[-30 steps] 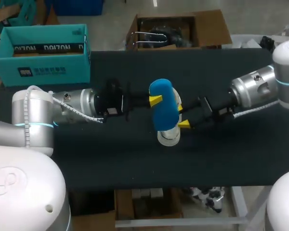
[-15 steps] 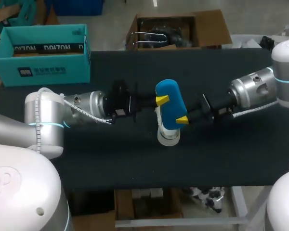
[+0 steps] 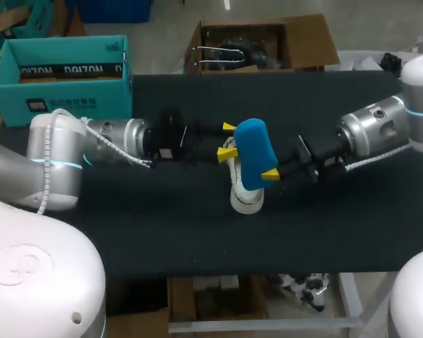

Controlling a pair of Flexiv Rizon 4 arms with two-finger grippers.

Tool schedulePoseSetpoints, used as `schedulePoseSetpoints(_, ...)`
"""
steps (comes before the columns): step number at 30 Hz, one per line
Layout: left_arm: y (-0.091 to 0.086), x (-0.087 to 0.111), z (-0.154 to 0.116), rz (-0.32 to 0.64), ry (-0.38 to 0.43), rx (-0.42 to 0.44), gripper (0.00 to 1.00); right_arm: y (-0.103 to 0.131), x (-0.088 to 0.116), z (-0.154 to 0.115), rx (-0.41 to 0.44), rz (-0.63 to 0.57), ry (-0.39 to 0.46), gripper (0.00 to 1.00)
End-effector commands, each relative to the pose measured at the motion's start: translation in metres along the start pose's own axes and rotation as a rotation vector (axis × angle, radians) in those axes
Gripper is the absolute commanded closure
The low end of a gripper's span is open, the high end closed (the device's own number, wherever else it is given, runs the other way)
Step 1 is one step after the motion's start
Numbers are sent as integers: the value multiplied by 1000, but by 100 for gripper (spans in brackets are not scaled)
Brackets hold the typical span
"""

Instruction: Open the shoe tongue, take the insole out of the shoe, put the insole back into the shoe, and pack the shoe into the shoebox

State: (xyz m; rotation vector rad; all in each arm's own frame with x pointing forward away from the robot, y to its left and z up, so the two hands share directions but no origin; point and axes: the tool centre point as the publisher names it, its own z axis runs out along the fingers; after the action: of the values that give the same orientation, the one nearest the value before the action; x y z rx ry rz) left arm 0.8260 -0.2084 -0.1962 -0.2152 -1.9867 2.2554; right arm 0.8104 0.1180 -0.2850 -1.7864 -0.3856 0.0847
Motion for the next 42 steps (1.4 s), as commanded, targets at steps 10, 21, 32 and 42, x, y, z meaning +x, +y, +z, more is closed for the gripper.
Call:
schedulePoseSetpoints(10,-16,-13,-40,-143,281,-450,0,-15,-15,9,22,-11,-21,100)
schedulePoseSetpoints(21,-16,-13,-40,-143,281,-450,0,-15,-15,9,22,-11,-21,100)
schedulePoseSetpoints(32,-5,-48,-58,113,612,-385,0,-30,-36,17,96,-97,-104,100)
schedulePoseSetpoints(42,-1,-47,-56,170,860,-399,0,-36,-46,25,109,-114,-207,100)
